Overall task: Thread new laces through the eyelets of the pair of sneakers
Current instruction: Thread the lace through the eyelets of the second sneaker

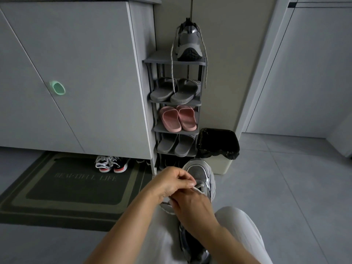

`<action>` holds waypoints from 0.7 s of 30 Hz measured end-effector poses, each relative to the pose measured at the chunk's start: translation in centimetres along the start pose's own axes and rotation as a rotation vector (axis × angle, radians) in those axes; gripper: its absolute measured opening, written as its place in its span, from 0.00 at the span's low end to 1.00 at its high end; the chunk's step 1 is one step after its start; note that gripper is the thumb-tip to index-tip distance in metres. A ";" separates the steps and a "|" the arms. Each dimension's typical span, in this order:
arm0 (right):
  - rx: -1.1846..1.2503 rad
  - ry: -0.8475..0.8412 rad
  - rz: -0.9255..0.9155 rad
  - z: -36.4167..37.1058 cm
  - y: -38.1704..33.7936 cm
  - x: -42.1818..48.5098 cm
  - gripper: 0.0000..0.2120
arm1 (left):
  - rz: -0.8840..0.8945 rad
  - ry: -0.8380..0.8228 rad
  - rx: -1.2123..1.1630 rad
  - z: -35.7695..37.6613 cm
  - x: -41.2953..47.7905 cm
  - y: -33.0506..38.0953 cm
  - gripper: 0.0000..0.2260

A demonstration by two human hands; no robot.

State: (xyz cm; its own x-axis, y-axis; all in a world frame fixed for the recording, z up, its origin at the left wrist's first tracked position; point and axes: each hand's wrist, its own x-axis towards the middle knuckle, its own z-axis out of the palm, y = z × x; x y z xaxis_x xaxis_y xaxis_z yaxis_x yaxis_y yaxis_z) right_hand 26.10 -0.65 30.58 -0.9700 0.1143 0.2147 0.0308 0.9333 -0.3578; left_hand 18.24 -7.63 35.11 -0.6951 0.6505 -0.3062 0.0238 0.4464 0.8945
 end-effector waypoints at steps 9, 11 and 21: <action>0.228 0.273 0.181 -1.5 3.4 -2.2 0.11 | 0.025 0.207 -0.242 -0.9 -0.7 -1.5 0.08; 0.257 0.202 0.401 -2.0 4.6 -2.5 0.14 | 0.016 0.148 -0.198 -0.2 -1.1 -2.5 0.10; 0.389 -0.082 0.562 -3.9 4.5 -3.0 0.06 | 0.403 0.385 0.532 4.7 -2.4 -3.7 0.12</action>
State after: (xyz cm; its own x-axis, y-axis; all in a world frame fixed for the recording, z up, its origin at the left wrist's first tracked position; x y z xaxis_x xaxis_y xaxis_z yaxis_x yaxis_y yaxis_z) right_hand 30.13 4.52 31.88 -0.8475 0.5051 -0.1631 0.4609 0.5479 -0.6981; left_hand 23.22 -7.94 31.05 -0.7583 0.6093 0.2318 0.6027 0.5196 0.6056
